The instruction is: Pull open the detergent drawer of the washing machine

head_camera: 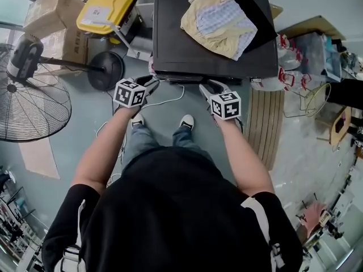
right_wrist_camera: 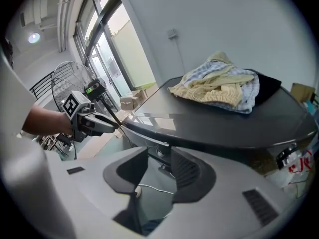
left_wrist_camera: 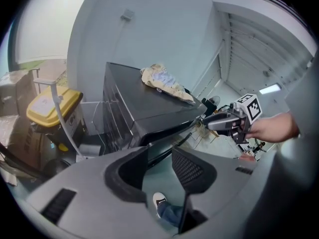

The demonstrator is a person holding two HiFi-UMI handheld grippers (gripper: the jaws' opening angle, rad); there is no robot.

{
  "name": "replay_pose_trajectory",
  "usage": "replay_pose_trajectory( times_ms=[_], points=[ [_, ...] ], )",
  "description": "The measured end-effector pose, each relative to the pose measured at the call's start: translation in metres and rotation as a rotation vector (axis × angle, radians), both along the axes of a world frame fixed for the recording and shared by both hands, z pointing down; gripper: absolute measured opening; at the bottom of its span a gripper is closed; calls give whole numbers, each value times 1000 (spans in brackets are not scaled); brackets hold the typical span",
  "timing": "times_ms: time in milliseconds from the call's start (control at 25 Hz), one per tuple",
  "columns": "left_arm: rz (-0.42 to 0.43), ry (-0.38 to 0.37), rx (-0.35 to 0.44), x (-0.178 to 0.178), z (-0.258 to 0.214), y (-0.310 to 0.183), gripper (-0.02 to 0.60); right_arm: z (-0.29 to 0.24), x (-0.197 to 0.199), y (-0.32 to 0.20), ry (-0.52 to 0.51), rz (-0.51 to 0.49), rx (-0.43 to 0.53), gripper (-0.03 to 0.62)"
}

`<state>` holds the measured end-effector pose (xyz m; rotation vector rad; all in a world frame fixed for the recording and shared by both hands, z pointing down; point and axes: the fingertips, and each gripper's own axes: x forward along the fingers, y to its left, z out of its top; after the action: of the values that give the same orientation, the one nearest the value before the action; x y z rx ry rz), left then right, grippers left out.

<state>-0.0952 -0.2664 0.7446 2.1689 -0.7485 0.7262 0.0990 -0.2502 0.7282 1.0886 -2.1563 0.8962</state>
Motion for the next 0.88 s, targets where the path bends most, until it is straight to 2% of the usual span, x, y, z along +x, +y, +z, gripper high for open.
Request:
replay_pose_trajectory(
  times_ms=[880],
  points=[
    [26,-32,-6,12,30,-15,142,43,-11,-18,38,3,-36,144]
  ],
)
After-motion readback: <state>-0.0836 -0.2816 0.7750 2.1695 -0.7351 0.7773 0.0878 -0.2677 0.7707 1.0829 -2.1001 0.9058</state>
